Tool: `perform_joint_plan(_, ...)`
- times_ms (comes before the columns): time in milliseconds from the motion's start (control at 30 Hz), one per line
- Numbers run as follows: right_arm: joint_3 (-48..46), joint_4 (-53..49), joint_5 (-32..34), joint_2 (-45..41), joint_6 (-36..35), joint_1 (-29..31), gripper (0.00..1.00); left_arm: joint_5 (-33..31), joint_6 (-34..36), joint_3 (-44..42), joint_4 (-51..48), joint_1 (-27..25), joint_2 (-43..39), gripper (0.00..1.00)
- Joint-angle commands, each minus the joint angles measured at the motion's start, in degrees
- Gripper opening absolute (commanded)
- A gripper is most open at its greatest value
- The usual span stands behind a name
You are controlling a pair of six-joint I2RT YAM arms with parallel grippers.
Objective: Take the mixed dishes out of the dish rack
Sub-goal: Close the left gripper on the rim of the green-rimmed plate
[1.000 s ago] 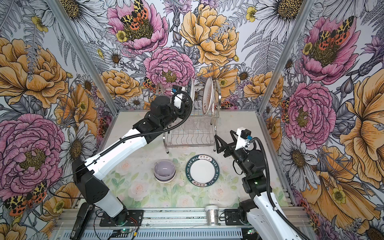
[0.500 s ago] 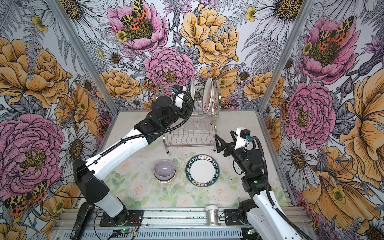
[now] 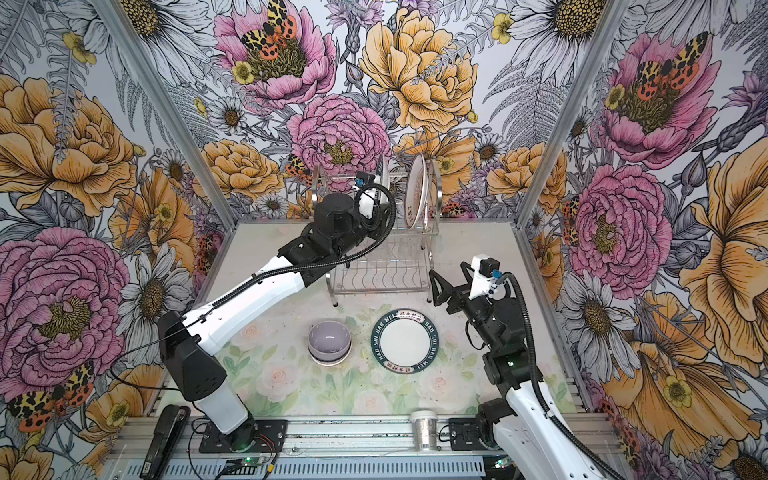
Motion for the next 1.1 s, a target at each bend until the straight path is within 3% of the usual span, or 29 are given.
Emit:
perform_joint_plan(0,1.7,-0.5,0.6,-0.5,-1.7,0.4,1.00,-2.2,-0.4,0.6,0.1,-0.2,-0.7,0.26)
perform_joint_plan(167,1.7,-0.5,0.7,-0.4,-1.7,0.4,1.00,-2.3,-1.2,0.6,0.1,-0.3,-0.8,0.20)
perform_joint_plan(1067,1.1,0.3,0.5,0.7,-1.7,0.4,1.00,-5.6,-2.1,-1.8,1.8,-1.8,-2.6,0.07)
